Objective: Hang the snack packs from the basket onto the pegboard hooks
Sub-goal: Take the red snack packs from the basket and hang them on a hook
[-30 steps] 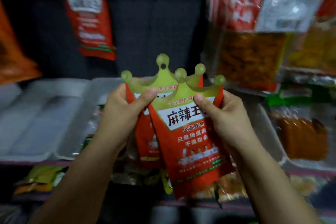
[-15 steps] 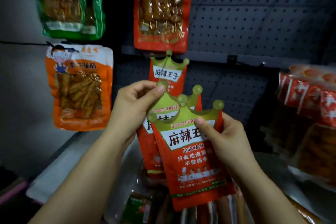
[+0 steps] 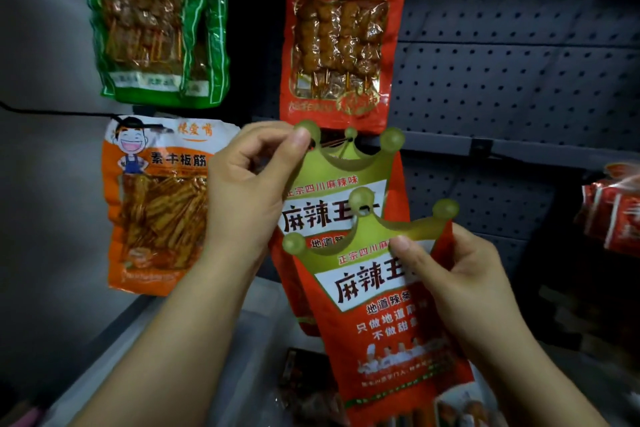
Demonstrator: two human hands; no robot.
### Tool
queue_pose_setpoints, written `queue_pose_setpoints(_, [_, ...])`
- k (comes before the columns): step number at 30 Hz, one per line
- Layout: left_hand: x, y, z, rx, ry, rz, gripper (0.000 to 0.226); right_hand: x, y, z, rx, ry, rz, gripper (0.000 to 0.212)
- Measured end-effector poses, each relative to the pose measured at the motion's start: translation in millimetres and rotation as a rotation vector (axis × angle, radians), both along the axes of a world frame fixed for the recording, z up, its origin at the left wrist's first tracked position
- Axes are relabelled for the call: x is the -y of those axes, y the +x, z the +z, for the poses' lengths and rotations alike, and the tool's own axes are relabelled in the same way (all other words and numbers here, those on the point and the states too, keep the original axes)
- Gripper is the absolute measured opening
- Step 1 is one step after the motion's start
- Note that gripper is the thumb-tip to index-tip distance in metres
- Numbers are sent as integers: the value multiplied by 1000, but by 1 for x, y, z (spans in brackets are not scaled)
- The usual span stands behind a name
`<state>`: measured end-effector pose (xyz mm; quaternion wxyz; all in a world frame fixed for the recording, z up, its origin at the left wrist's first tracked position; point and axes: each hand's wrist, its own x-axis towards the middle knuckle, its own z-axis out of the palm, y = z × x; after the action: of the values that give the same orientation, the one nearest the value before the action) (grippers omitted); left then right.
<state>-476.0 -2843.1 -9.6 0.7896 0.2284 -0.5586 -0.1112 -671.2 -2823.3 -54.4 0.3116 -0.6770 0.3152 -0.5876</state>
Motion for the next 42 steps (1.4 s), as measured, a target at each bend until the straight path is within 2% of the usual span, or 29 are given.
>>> queue_pose_setpoints(6, [-4, 2, 13, 1, 98, -96, 15, 2, 3, 3, 22, 19, -10, 18])
queue_pose_setpoints(11, [3, 7, 11, -56, 319, -381, 18, 4, 5, -1, 16, 81, -13, 18])
queue_pose_setpoints(13, [9, 8, 7, -44, 369, -415, 20, 5, 5, -3, 13, 110, -26, 22])
queue_pose_setpoints(16, [20, 9, 4, -21, 373, -401, 25, 8, 5, -4, 24, 136, -58, 16])
queue_pose_setpoints(20, [35, 13, -4, -69, 348, -361, 12, 16, 8, -6, 58, 165, -114, 11])
queue_pose_setpoints(23, [49, 17, -20, -121, 440, -367, 29, 27, 12, -7, 91, 193, -168, 11])
queue_pose_setpoints(32, [99, 10, -60, 94, 727, -314, 11, 86, 26, -11, 233, 306, -283, 12])
queue_pose_setpoints(42, [153, 4, -56, 80, 706, -216, 9, 146, 30, -16, 220, 325, -408, 15])
